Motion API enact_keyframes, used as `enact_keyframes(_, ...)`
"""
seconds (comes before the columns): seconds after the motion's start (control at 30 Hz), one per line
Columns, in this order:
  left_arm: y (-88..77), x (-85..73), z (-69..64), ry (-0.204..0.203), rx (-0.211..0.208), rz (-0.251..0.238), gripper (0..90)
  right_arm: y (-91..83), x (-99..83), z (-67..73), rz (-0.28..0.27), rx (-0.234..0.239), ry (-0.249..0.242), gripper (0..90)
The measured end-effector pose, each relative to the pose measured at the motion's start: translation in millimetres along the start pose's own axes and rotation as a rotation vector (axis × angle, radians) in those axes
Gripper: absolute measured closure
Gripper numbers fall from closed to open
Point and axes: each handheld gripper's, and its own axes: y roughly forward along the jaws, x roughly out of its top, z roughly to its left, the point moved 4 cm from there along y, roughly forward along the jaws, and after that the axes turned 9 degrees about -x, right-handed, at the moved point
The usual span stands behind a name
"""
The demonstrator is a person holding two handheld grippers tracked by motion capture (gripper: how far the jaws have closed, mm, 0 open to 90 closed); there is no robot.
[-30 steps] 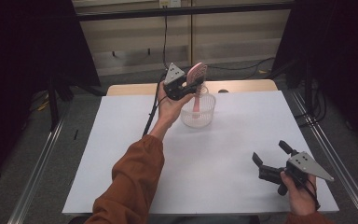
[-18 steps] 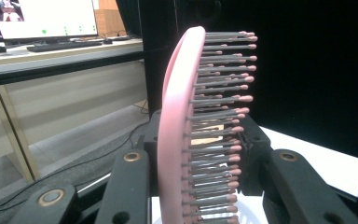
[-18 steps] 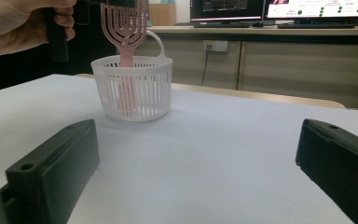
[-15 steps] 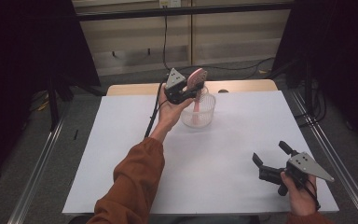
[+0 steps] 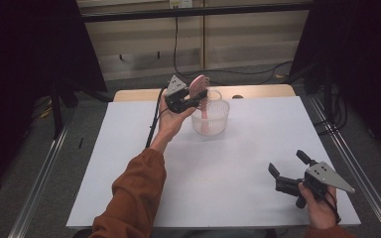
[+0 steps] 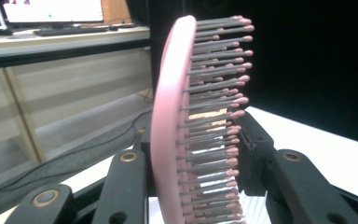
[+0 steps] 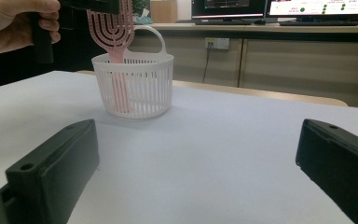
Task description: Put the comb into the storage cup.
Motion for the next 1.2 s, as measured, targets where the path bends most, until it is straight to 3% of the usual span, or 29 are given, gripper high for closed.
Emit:
enact_keyframes(0.13,-6.7,0.3,3.2,0.014,0.009,0.023,60.5,0.4,0.0,0.8,0.001,0.002,-0.002,0.0)
enact_keyframes(0.33,-13.9,-1.0,14.0,0.020,0.069,0.043,57.9,1.2,-0.9,0.6,0.007,0.005,-0.001,0.0)
enact_keyframes(0.53,-11.8,-2.5,15.2,0.022,0.073,0.046,57.1,2.2,-1.4,0.5,0.011,0.004,0.003,0.0)
enact_keyframes(0.63,-10.8,-7.2,18.8,0.032,0.089,0.079,52.4,2.3,-1.6,0.9,0.012,0.007,0.000,0.0)
enact_keyframes(0.73,-11.7,-8.9,22.3,-0.036,0.076,0.055,54.5,2.8,-2.1,1.0,0.013,0.010,0.000,0.0)
enact_keyframes(0.83,-12.3,-9.6,23.4,-0.009,0.089,0.078,53.2,3.2,-2.4,1.0,0.016,0.011,-0.001,0.0)
enact_keyframes(1.0,-16.5,-12.6,27.8,-0.030,0.096,0.089,49.6,3.0,-2.9,1.3,0.020,0.011,-0.003,0.0)
enact_keyframes(1.07,-16.4,-15.7,28.0,-0.018,0.096,0.120,44.4,3.1,-3.1,1.3,0.022,0.012,-0.002,0.0)
enact_keyframes(1.2,-14.9,-19.1,27.1,-0.039,0.084,0.115,44.1,3.8,-3.4,1.7,0.024,0.013,-0.003,0.0)
